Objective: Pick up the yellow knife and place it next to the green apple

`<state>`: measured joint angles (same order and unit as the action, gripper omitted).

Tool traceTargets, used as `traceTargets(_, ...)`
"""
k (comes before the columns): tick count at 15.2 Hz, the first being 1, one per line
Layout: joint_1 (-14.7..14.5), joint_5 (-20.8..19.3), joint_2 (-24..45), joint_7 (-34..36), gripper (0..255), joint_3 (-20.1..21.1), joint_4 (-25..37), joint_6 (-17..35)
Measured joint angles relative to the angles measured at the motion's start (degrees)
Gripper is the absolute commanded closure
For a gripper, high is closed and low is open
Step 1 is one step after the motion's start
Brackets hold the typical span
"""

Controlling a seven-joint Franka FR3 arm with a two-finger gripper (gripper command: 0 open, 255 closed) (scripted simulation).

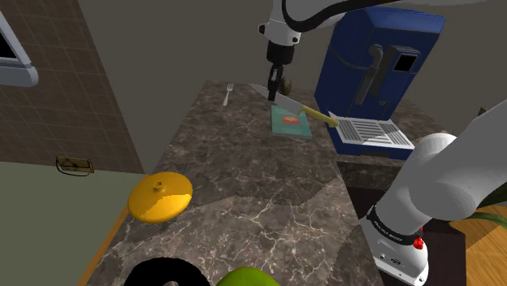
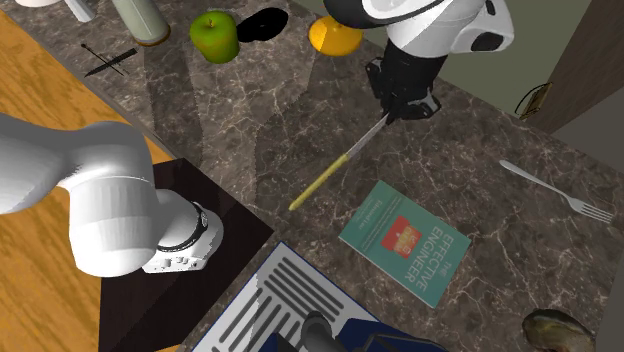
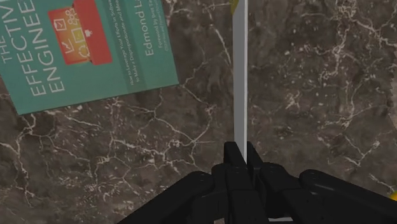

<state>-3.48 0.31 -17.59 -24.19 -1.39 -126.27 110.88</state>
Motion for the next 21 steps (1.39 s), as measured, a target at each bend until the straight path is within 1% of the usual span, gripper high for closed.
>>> traceTargets(5,-2.3,1.3,-7.4,5.4,255,3.8,-6.6,-0.8)
traceTargets(9,-4.3,3.0,-12.7,9.7,255,7.1,-10.6,-1.9)
traceTargets(16,-9.0,7.6,-19.6,18.7,255,14.2,-15.1,-3.8)
traceTargets(21,-12.3,11.1,-22.7,24.9,255,19.3,-16.1,-5.4)
